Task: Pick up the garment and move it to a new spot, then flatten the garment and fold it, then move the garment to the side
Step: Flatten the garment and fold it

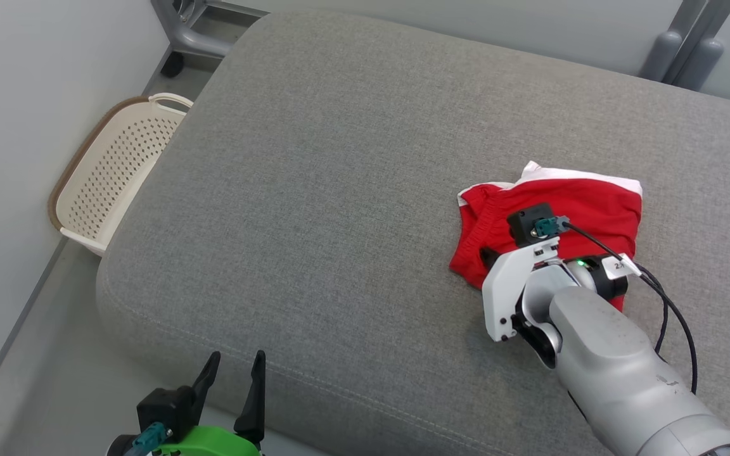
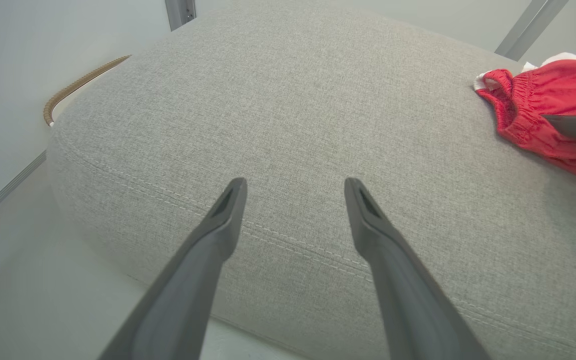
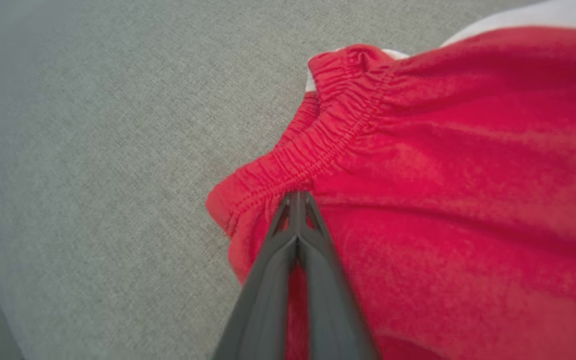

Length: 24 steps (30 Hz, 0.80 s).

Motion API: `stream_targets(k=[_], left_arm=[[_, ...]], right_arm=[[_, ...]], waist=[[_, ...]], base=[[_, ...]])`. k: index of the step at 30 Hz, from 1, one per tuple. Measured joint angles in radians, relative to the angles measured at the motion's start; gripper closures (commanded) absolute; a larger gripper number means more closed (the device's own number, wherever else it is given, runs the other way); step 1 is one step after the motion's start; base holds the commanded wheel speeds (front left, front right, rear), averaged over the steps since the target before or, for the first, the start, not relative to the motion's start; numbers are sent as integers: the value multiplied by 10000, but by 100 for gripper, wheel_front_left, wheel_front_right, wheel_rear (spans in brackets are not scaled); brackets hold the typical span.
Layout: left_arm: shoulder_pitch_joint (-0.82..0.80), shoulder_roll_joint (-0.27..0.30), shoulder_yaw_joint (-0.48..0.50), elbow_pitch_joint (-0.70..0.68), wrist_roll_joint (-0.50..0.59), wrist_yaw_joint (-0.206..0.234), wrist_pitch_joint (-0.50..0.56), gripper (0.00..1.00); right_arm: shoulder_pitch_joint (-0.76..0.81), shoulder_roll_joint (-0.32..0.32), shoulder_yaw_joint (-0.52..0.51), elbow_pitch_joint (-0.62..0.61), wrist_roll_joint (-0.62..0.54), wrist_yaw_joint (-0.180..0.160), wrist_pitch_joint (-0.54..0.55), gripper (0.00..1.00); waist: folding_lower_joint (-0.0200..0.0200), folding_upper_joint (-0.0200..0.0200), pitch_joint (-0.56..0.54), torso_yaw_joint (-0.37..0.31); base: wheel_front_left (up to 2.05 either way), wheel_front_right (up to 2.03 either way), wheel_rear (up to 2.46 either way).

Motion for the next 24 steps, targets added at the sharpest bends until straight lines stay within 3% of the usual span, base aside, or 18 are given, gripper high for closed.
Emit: stream_targets(k=[5,8,10,11,17,24], left_arm=[[0,23,-10,10,-25,13,0,0],[11,73,4,2,-29,48,-2,0],[42,128,31,-15,-42,98,0,0],[76,153,46,-35,-59,130,0,0],[409,357,115,-224,-130,242,48,0],[799,489,94,-593,-199,445,178,0]], right_arm=[[70,0,362,-270,502,0,82,100],[21,0,420,-385,727,0,27,76],[-55,-2,476,-489,899,0,128,42],[-102,-2,456,-531,993,0,165,1],[-523,8,-245,-282,1465,0,972,0],[-1487,-6,-2357,1728,485,0,1561,0]], waist=[[0,0,-128,-80],[0,0,-248,-153],[0,0,-347,-219],[0,0,-406,-255],[0,0,-857,-551],[0,0,-1291,-1115]], base=[[0,0,0],[0,0,0],[0,0,0],[0,0,0],[0,0,0],[0,0,0]])
